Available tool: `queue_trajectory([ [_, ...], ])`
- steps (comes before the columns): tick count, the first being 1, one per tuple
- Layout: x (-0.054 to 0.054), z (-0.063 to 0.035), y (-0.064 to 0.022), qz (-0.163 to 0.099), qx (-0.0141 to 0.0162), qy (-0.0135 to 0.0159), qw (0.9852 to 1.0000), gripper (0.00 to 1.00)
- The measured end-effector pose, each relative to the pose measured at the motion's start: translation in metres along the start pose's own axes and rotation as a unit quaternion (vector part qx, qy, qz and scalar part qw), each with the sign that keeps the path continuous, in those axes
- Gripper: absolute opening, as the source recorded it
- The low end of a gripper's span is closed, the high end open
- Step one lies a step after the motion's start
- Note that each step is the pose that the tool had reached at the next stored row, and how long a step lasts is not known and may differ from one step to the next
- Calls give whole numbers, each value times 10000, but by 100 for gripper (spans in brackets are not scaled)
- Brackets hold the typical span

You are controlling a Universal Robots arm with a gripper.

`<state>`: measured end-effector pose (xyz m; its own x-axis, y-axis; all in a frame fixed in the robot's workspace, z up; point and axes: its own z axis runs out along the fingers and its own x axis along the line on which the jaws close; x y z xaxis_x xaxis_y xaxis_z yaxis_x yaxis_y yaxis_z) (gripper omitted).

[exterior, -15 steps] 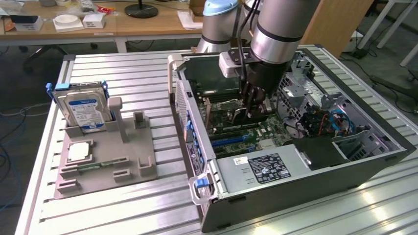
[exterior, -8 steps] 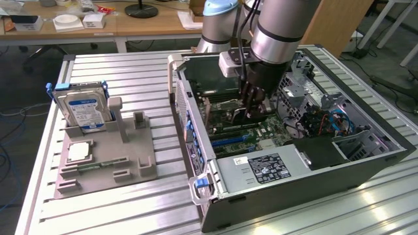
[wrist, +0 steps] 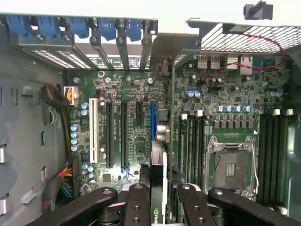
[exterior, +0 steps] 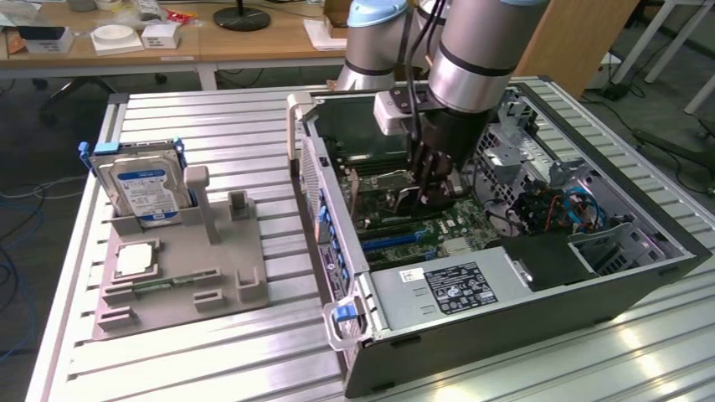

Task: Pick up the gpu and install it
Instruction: 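Insert the gpu into the slot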

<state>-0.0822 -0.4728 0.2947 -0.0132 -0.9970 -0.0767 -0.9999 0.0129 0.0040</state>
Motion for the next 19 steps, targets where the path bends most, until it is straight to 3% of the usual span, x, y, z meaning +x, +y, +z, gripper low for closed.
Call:
queue_trajectory([
  [7,16,102,-1,0,-2,0,10000,27],
  [17,43,130,0,-1,-2,4,10000,27],
  [19,43,130,1,2,-23,4,10000,27],
])
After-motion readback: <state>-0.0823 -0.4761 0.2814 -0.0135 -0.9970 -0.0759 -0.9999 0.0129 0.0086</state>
